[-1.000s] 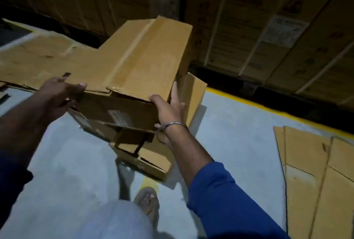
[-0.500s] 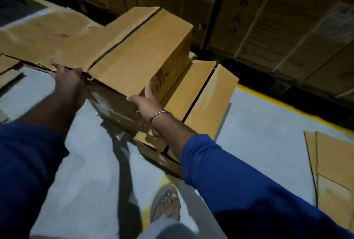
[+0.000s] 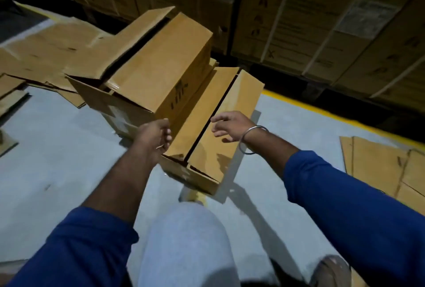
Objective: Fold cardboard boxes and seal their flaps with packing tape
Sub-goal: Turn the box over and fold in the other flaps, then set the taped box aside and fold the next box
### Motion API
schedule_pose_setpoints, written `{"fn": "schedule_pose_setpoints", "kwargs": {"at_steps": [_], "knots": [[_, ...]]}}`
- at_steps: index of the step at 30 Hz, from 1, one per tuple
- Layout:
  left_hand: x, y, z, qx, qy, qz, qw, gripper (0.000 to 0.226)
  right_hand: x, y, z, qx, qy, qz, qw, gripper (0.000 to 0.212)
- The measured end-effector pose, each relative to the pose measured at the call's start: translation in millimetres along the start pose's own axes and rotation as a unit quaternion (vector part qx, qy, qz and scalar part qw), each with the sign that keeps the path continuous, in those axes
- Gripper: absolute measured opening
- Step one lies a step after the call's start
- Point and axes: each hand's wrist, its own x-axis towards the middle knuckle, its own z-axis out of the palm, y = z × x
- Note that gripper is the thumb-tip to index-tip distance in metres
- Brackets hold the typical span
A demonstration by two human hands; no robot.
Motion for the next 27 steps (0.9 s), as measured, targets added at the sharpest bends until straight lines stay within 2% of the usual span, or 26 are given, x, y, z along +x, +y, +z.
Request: {"fn": "schedule_pose_setpoints", "kwargs": {"at_steps": [2, 3, 5, 6, 8, 11, 13, 16, 18, 23, 27], "knots": [[-25.6, -1.3, 16.2, 0.104, -0.106, 0.021, 0.989, 0.023, -33.4, 21.3, -34.4, -0.084, -0.023, -0.01, 0.996, 0.027], [-38.3, 0.9, 23.7, 0.151, -0.173, 0.033, 0.973, 0.025, -51.8, 32.5, -55.3, -0.164, -0.036, -0.025, 0.985, 0.033], [-64.4, 9.3, 43.0, 0.25, -0.3, 0.054, 0.919, 0.027, -92.8, 52.7, -100.2, -0.318, -0.067, -0.044, 0.945, 0.044], [-76.3, 13.2, 54.0, 0.303, -0.342, 0.062, 0.887, 0.027, -115.0, 62.2, -122.5, -0.358, -0.083, -0.037, 0.929, 0.046], [-97.6, 18.6, 83.3, 0.41, -0.388, 0.077, 0.822, 0.03, -156.1, 86.1, -166.0, -0.389, -0.096, -0.002, 0.916, 0.047], [-123.3, 5.5, 147.1, 0.546, -0.438, 0.108, 0.706, 0.043, -211.9, 133.7, -228.4, -0.389, -0.08, 0.065, 0.916, 0.048], [-133.2, -21.1, 192.6, 0.579, -0.465, 0.119, 0.659, 0.05, -245.9, 174.3, -264.3, -0.365, -0.051, 0.103, 0.924, 0.047], [-147.1, -75.6, 257.1, 0.594, -0.467, 0.144, 0.639, 0.042, -290.2, 256.1, -296.7, -0.32, 0.003, 0.167, 0.933, 0.048], [-155.2, -115.9, 295.5, 0.587, -0.468, 0.158, 0.642, 0.034, -311.0, 324.5, -300.0, -0.277, 0.053, 0.216, 0.935, 0.051], [-171.0, -209.8, 367.4, 0.506, -0.482, 0.089, 0.71, 0.029, -338.5, 481.7, -256.8, -0.156, 0.165, 0.351, 0.909, 0.055], [-184.3, -261.7, 407.1, 0.491, -0.464, 0.05, 0.735, 0.027, -337.6, 561.1, -212.8, -0.089, 0.176, 0.431, 0.881, 0.066]]}}
